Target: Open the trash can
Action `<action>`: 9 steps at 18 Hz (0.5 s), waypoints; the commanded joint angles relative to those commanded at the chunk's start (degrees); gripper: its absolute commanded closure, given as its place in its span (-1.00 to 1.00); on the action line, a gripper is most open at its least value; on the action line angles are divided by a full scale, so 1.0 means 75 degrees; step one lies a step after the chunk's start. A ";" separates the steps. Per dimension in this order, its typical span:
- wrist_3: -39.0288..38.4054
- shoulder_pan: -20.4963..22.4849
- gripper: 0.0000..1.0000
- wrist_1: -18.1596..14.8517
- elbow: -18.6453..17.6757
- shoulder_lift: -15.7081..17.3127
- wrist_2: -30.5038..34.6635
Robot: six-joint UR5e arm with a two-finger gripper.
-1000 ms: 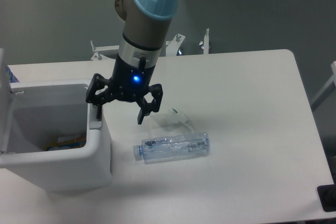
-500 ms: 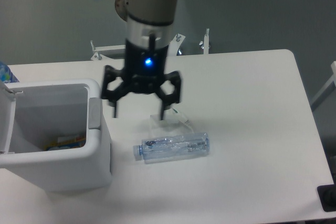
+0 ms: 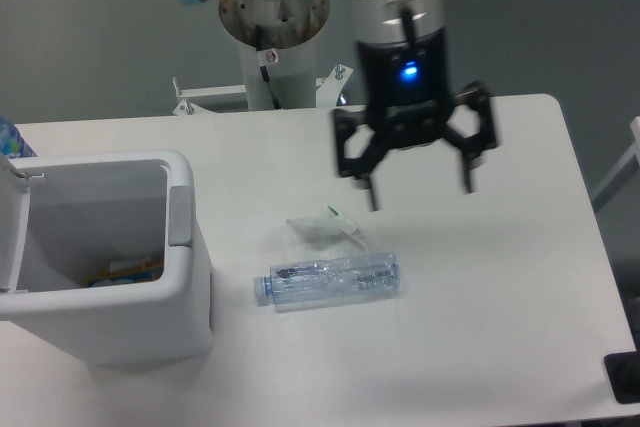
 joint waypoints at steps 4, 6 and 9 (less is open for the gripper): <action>0.1161 0.0598 -1.00 -0.0140 -0.0071 0.0024 0.0083; 0.1851 0.0821 -1.00 -0.0246 -0.0141 0.0035 0.0094; 0.3163 0.1125 -1.00 -0.0596 -0.0165 0.0094 0.0094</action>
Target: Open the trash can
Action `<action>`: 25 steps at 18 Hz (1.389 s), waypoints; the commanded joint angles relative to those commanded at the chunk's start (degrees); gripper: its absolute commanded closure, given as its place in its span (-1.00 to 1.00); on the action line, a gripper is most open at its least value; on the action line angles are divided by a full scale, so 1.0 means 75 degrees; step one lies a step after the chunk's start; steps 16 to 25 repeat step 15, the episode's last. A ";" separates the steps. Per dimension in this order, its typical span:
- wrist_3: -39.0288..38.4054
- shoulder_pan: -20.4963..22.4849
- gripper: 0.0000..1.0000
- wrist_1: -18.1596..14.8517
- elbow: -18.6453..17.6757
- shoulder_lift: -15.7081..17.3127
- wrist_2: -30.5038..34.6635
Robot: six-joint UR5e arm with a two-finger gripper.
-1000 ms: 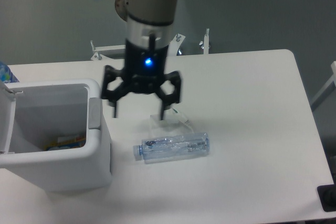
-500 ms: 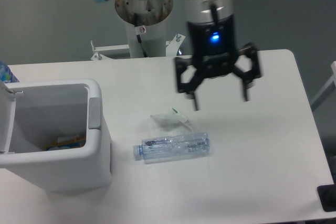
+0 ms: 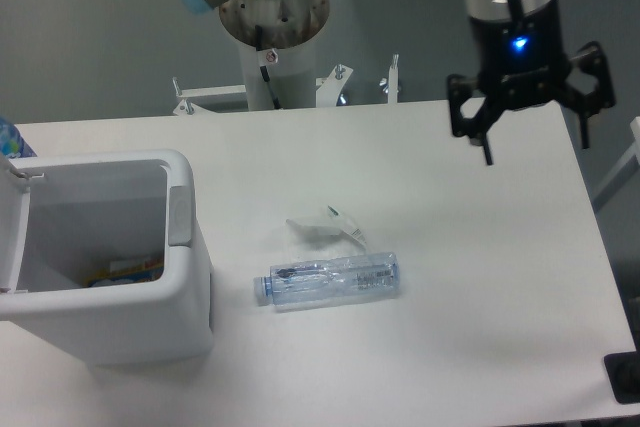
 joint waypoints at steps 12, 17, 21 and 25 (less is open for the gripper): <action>0.2606 0.0810 -1.00 -0.0880 -0.0012 0.0118 -0.0023; 0.2606 0.0821 -1.00 -0.0868 -0.0012 0.0118 -0.0035; 0.2606 0.0821 -1.00 -0.0868 -0.0012 0.0118 -0.0035; 0.2606 0.0821 -1.00 -0.0868 -0.0012 0.0118 -0.0035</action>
